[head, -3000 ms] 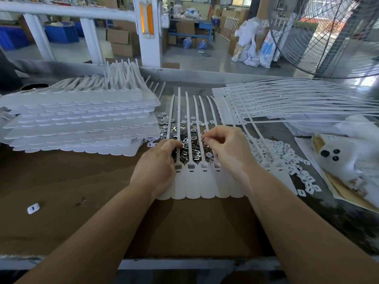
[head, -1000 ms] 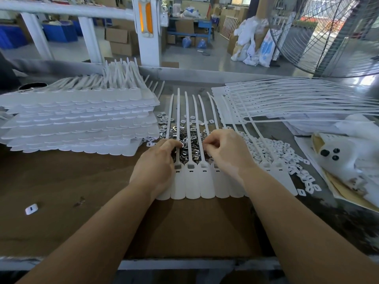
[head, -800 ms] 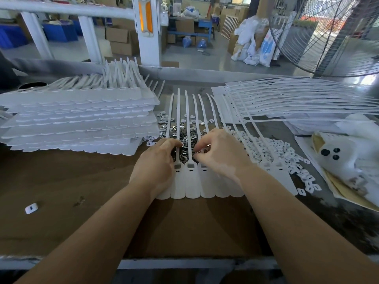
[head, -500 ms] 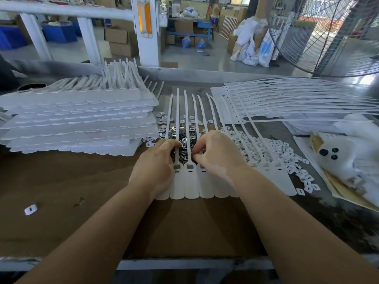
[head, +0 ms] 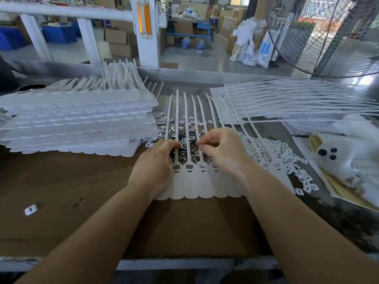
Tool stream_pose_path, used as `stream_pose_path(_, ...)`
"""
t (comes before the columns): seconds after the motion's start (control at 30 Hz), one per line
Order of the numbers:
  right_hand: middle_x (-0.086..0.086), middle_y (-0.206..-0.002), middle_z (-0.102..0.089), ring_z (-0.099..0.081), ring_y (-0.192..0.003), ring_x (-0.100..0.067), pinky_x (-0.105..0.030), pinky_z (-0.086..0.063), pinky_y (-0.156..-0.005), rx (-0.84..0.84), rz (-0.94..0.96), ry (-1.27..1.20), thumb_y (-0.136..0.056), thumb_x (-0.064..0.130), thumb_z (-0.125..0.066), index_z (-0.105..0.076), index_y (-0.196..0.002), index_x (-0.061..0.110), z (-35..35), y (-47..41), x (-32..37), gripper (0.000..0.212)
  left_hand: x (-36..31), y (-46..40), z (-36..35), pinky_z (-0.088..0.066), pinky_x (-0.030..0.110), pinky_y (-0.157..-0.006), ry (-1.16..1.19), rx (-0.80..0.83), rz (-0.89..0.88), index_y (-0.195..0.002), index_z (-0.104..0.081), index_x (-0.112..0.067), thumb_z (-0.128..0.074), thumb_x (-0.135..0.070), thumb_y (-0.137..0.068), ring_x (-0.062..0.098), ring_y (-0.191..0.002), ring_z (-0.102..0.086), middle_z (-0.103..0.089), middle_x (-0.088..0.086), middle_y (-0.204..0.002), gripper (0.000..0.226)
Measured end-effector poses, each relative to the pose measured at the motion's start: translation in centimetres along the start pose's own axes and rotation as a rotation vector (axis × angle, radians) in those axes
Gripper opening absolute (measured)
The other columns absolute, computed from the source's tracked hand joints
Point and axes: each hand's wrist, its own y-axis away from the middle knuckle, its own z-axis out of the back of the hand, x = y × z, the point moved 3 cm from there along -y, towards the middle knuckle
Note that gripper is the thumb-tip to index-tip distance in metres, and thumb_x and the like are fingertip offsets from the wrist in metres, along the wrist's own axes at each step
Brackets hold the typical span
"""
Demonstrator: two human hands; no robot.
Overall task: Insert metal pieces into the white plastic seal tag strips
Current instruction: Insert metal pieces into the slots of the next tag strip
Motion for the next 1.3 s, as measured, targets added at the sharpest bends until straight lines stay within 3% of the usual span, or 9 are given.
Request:
stream_pose_path(0.13,-0.001,-0.075,-0.064,-0.060,-0.065,-0.012,-0.020,-0.048,-0.057,-0.036,-0.008,-0.024,-0.088,0.008,-0.059,-0.064,-0.083,0.017,0.2,0.1,-0.3,0.011,0.2,0.0,-0.1,-0.040,0.027,-0.089,0.005,0.000,-0.004,-0.130,-0.049,-0.029,-0.037,-0.003,-0.093,0.016,-0.114,-0.049,-0.050,-0.007,-0.134,0.046)
stream_pose_path(0.27,-0.002,-0.073,-0.068,-0.057,-0.049,0.000,-0.013,-0.043,-0.045,-0.030,-0.036,-0.101,-0.084,0.005,-0.062,-0.066,-0.077,0.020,0.7,0.2,-0.3,0.018,0.2,0.0,-0.2,-0.041,0.026,-0.088,0.007,-0.005,-0.007,-0.129,-0.049,-0.029,-0.037,-0.004,-0.094,0.016,-0.113,-0.050,-0.050,-0.007,-0.134,0.046)
stream_pose_path(0.4,0.009,-0.072,-0.068,-0.060,-0.057,0.006,-0.005,-0.041,-0.049,-0.044,-0.021,-0.109,-0.079,0.011,-0.070,-0.070,-0.072,0.027,1.1,0.4,-0.1,0.017,0.2,0.0,-0.2,-0.041,0.025,-0.087,0.013,-0.008,-0.009,-0.129,-0.050,-0.029,-0.037,-0.003,-0.094,0.016,-0.112,-0.050,-0.050,-0.007,-0.133,0.046)
stream_pose_path(0.53,0.003,-0.081,-0.069,-0.064,-0.074,-0.003,-0.004,-0.042,-0.049,-0.058,-0.019,-0.123,-0.078,0.007,-0.071,-0.067,-0.081,0.021,1.0,0.6,-0.5,0.015,0.2,0.1,-0.2,-0.041,0.026,-0.087,0.019,-0.008,-0.013,-0.128,-0.050,-0.028,-0.036,-0.003,-0.094,0.016,-0.112,-0.050,-0.051,-0.007,-0.133,0.045)
stream_pose_path(0.63,0.004,-0.083,-0.069,-0.064,-0.075,-0.002,-0.004,-0.043,-0.051,-0.046,0.002,-0.138,-0.080,0.007,-0.070,-0.066,-0.079,0.024,1.1,0.7,-0.5,0.017,0.2,0.0,-0.1,-0.040,0.026,-0.088,0.018,-0.007,-0.009,-0.129,-0.050,-0.028,-0.036,-0.003,-0.094,0.016,-0.113,-0.050,-0.050,-0.007,-0.134,0.046)
stream_pose_path(0.8,0.009,-0.085,-0.069,-0.063,-0.076,0.002,-0.002,-0.045,-0.068,0.069,0.073,-0.037,-0.085,0.006,-0.064,-0.073,-0.091,0.017,1.0,0.8,0.2,0.016,0.2,0.0,-0.2,-0.039,0.024,-0.086,0.010,-0.012,-0.008,-0.128,-0.050,-0.028,-0.037,-0.003,-0.094,0.015,-0.112,-0.050,-0.051,-0.008,-0.132,0.045)
stream_pose_path(1.13,0.005,-0.079,-0.068,-0.065,-0.072,-0.008,-0.011,-0.050,-0.065,0.214,0.034,0.201,-0.082,0.008,-0.068,-0.072,-0.086,0.015,1.3,1.0,1.0,0.009,0.4,-0.1,-0.4,-0.037,0.021,-0.084,0.010,-0.006,-0.015,-0.128,-0.050,-0.029,-0.037,-0.005,-0.094,0.014,-0.112,-0.050,-0.051,-0.007,-0.133,0.044)
stream_pose_path(1.3,0.011,-0.071,-0.058,-0.046,-0.053,0.006,-0.003,-0.033,-0.045,0.287,-0.025,0.264,-0.083,0.007,-0.065,-0.074,-0.083,0.011,0.9,1.0,1.0,0.010,0.4,0.0,-0.3,-0.036,0.020,-0.082,0.008,-0.011,-0.020,-0.128,-0.050,-0.029,-0.037,-0.006,-0.094,0.015,-0.111,-0.050,-0.051,-0.007,-0.132,0.043)
